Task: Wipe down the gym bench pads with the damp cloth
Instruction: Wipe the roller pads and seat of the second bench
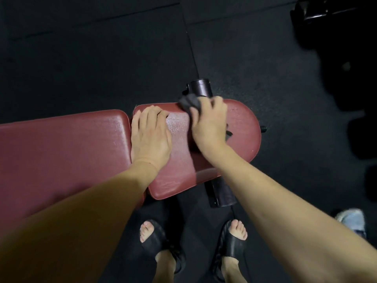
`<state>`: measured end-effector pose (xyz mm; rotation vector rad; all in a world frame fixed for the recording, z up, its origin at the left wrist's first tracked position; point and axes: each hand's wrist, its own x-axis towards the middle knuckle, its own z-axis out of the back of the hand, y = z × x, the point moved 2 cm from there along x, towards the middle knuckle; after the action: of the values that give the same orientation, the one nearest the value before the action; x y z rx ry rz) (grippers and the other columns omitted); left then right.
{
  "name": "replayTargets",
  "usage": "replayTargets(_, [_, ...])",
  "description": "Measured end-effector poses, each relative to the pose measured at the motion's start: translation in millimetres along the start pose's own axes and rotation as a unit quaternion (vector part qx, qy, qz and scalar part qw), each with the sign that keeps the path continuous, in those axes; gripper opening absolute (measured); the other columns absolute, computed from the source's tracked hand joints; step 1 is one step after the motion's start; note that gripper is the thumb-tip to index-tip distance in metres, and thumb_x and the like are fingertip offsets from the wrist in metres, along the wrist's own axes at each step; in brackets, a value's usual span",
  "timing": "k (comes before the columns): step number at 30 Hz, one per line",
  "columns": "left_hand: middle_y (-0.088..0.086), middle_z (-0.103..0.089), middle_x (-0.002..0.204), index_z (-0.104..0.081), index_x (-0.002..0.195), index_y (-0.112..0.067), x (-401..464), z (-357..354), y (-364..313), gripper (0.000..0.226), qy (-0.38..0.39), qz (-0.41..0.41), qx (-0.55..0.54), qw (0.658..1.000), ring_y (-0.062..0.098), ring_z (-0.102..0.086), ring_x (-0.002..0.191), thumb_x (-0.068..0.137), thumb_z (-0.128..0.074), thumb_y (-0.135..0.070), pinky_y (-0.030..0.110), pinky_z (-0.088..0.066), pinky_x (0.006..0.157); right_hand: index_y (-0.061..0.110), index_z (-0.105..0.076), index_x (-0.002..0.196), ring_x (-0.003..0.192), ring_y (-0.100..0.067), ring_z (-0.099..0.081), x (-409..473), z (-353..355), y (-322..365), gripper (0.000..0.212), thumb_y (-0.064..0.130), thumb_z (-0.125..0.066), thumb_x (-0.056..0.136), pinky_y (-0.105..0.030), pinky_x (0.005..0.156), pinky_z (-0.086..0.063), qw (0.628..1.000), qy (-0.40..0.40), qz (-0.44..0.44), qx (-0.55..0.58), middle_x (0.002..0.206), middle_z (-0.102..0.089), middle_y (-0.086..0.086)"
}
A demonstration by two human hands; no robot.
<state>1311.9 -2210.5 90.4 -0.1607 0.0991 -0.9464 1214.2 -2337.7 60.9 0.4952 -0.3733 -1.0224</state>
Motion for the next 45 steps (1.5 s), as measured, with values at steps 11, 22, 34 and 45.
replayTargets(11, [0.007,-0.048,0.136,-0.054,0.139,-0.015,3.7,-5.2,0.8,0.04,0.025,-0.005,0.054,0.998,0.028,-0.042,0.135,0.1,-0.048,-0.018,0.049,-0.019,0.123,0.003,-0.064,0.114,0.1,-0.048,-0.053,40.8,38.9,-111.8,0.03,0.027,-0.054,0.098,-0.05,0.088,-0.041,0.987,-0.024,-0.132,-0.088,0.114,-0.055,-0.027])
replayTargets(22, [0.011,-0.053,0.134,-0.058,0.137,-0.013,0.7,-6.6,-21.5,0.04,0.014,0.059,0.041,0.997,0.031,-0.037,0.145,0.098,-0.047,-0.018,0.052,-0.013,0.127,0.009,-0.067,0.106,0.093,-0.039,-0.051,42.2,13.2,-52.3,0.028,0.031,-0.052,0.096,-0.046,0.079,-0.047,0.994,0.039,0.09,-0.048,0.108,-0.056,-0.02])
replayTargets(34, [0.002,-0.045,0.153,-0.057,0.138,-0.025,-3.6,-14.0,-33.7,0.041,0.037,0.013,0.04,0.998,0.021,-0.023,0.154,0.103,-0.036,-0.033,0.051,-0.012,0.126,0.01,-0.066,0.111,0.091,-0.033,-0.048,4.6,10.4,-29.8,0.024,0.028,-0.057,0.096,-0.042,0.077,-0.037,0.999,0.0,0.027,-0.03,0.109,-0.056,-0.017])
replayTargets(45, [0.004,-0.045,0.152,-0.057,0.138,-0.024,-2.8,-12.1,-35.0,0.042,0.04,0.014,0.039,0.998,0.022,-0.025,0.153,0.103,-0.037,-0.034,0.052,-0.013,0.125,0.003,-0.06,0.124,0.102,-0.046,-0.052,-4.8,57.6,-150.2,0.031,0.022,-0.055,0.1,-0.052,0.09,-0.043,0.984,-0.039,-0.163,-0.067,0.117,-0.055,-0.025])
